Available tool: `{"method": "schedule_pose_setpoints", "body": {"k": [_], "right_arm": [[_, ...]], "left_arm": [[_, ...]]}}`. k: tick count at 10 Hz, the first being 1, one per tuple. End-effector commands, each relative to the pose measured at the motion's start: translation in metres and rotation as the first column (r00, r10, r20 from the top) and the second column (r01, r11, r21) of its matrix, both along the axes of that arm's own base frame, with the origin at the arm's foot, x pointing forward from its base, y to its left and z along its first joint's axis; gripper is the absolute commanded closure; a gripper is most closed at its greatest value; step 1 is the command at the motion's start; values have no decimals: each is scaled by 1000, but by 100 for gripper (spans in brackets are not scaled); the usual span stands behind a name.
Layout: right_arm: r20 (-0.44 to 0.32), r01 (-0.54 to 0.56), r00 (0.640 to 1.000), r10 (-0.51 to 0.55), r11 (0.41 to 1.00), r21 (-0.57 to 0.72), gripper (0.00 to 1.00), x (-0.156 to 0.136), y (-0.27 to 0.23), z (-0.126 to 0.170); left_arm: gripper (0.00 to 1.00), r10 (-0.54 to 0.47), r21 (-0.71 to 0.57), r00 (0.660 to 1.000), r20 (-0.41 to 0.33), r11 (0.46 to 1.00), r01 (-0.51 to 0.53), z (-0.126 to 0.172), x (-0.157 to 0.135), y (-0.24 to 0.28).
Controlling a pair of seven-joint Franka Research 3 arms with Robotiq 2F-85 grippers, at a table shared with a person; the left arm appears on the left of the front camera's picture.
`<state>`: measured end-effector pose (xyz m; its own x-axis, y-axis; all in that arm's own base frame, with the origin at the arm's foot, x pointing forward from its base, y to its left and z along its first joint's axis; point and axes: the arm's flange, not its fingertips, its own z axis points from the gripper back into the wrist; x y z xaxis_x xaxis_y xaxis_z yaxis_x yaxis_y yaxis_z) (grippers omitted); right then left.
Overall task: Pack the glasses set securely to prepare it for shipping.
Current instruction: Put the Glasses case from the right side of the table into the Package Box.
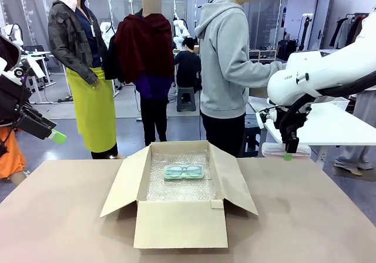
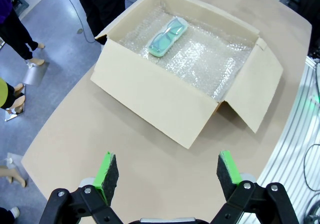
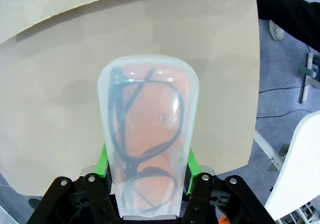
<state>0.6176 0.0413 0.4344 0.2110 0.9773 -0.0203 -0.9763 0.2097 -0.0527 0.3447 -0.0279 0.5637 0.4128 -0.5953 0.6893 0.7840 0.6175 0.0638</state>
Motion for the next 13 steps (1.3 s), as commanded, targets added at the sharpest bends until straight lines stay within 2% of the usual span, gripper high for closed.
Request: {"method": "schedule_pose_setpoints", "body": {"k": [1,2,3,5,8,9,10,11,13], "right_arm": [[0,-5,1000,5,1000,-6,83,1,1,0],[0,0,1000,0,1000,0,37,0,0,0],[45,-88,995,89,996,-24,37,-9,25,13],[126,-114,985,120,992,-55,37,-29,64,44],[63,-179,981,182,983,-51,37,-55,151,53],[55,-201,977,204,978,-56,37,-61,183,52],[79,-238,967,242,970,-52,37,-66,210,52],[95,-260,960,264,964,-48,37,-66,241,46],[50,-281,958,284,958,-51,37,-67,300,28]], "left_arm": [[0,-11,-13,1000,6,1000,11,2,0,2],[0,-11,-13,1000,6,1000,11,2,0,2],[0,-11,-13,1000,6,1000,11,2,0,2],[0,-11,-13,1000,6,1000,11,2,0,2],[0,-11,-13,1000,6,1000,11,2,0,2],[0,-11,-13,1000,6,1000,11,2,0,2],[0,-11,-13,1000,6,1000,11,2,0,2],[0,-11,-13,1000,6,1000,11,2,0,2],[0,-11,-13,1000,6,1000,11,2,0,2]]}}
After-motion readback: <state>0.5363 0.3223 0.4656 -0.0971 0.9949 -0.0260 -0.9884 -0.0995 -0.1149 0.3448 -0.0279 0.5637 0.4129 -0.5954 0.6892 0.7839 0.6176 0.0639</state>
